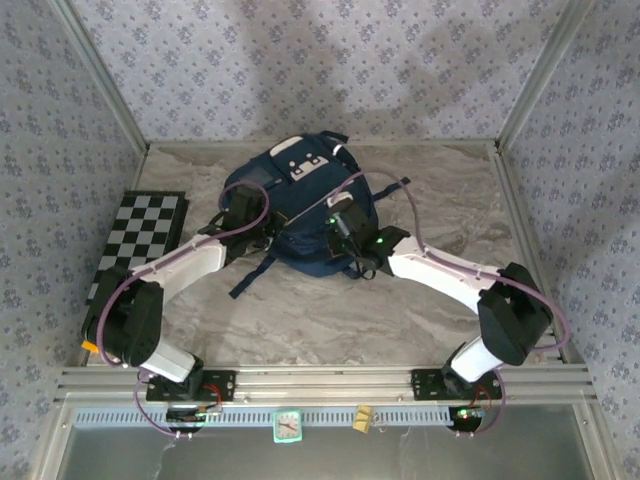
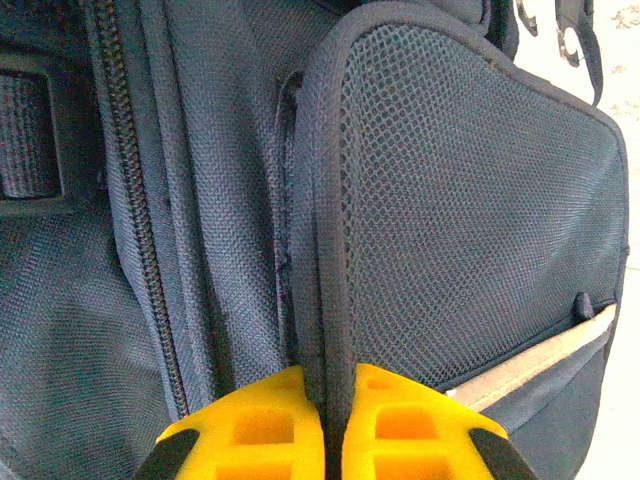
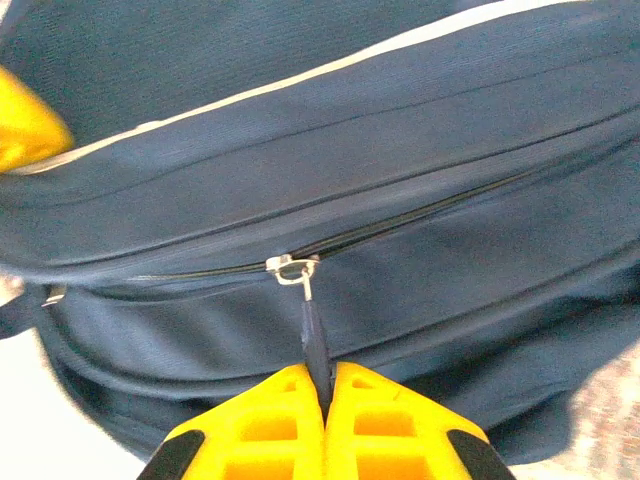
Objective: Pack books, pencil case, and school supplies into a backpack
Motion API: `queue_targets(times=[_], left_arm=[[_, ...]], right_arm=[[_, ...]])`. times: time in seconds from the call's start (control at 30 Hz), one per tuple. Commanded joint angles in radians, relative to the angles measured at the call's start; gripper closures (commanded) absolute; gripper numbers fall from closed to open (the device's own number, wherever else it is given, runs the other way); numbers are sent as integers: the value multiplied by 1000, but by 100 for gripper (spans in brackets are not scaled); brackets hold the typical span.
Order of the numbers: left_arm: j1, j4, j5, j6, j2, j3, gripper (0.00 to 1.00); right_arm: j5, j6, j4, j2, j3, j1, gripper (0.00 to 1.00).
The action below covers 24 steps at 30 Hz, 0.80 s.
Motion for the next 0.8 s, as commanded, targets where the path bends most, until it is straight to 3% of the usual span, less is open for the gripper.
queue_targets(times=[0.0, 0.2, 0.33, 0.43, 0.53, 0.63, 0.67, 0.77], left_arm=[[47, -98, 6, 133, -68, 10, 100], [122, -146, 75, 270, -115, 31, 100], [195, -201, 170, 437, -75, 120, 100], [244, -191, 227, 537, -8, 196, 100], [281, -160, 265, 590, 74, 260, 100], [312, -178, 308, 592, 123, 304, 100], [317, -174, 323, 585, 116, 300, 95], [317, -150, 301, 537, 30, 226, 58]], right_arm=[[77, -31, -64, -53, -33, -80, 100], [85, -86, -75, -119, -86, -97, 100], [75, -95, -77, -180, -143, 23, 100], [19, -10, -17, -178, -171, 106, 100], [-55, 77, 84, -117, -147, 129, 100], [10, 76, 81, -38, -58, 168, 100], [34, 77, 63, -20, -30, 176, 100], [53, 96, 40, 11, -2, 185, 100]])
